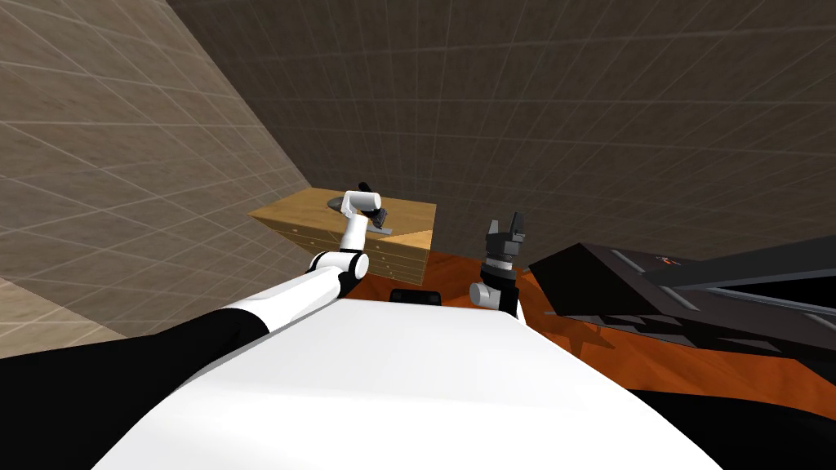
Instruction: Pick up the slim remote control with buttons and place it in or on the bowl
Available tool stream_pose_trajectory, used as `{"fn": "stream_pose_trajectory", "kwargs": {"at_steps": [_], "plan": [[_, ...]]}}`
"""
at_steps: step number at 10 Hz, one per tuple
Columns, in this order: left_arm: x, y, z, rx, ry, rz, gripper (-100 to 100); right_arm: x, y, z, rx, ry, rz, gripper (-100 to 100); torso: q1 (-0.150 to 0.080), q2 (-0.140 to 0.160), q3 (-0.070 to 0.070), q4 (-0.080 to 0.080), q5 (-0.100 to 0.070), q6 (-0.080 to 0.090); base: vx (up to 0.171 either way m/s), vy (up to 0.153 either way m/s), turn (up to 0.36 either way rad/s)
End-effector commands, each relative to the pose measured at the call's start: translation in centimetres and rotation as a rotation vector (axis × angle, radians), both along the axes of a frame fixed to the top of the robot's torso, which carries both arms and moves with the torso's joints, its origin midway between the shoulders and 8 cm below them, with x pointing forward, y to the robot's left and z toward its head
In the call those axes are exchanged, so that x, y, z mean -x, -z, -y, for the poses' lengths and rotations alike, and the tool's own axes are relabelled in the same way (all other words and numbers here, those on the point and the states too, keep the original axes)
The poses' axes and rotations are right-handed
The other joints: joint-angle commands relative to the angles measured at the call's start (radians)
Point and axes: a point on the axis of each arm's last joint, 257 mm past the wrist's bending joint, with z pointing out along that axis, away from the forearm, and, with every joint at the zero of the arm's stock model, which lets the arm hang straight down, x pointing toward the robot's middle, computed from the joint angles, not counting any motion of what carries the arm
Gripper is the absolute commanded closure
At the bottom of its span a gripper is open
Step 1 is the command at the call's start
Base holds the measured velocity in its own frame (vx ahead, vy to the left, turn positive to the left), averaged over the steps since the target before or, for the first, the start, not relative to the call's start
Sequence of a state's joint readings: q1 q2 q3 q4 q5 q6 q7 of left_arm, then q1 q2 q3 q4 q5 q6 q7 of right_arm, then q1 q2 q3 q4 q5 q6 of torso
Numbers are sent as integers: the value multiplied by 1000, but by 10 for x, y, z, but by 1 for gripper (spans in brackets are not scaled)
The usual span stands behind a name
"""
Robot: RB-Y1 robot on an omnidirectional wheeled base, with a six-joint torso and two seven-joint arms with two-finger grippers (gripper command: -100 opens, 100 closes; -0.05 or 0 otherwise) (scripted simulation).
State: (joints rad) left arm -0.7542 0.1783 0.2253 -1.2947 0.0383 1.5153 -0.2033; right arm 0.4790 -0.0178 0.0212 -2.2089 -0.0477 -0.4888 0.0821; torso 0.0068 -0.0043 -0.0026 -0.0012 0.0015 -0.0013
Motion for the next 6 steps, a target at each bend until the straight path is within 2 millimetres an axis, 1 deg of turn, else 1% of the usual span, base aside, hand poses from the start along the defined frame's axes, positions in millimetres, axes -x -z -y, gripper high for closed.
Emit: {"fn": "stream_pose_trajectory", "kwargs": {"at_steps": [1,3,6], "plan": [[10,8,4,3,-8,-68,-100,0,0,0,0,0,0,0,0,0,0,0,0,0,64,86,-59],[20,16,8,6,-14,-132,-100,0,0,0,0,0,0,0,-1,0,0,0,0,0,48,92,-56],[35,24,12,9,-20,-207,-100,0,0,0,0,0,0,0,2,0,0,0,0,0,45,109,-47]]}}
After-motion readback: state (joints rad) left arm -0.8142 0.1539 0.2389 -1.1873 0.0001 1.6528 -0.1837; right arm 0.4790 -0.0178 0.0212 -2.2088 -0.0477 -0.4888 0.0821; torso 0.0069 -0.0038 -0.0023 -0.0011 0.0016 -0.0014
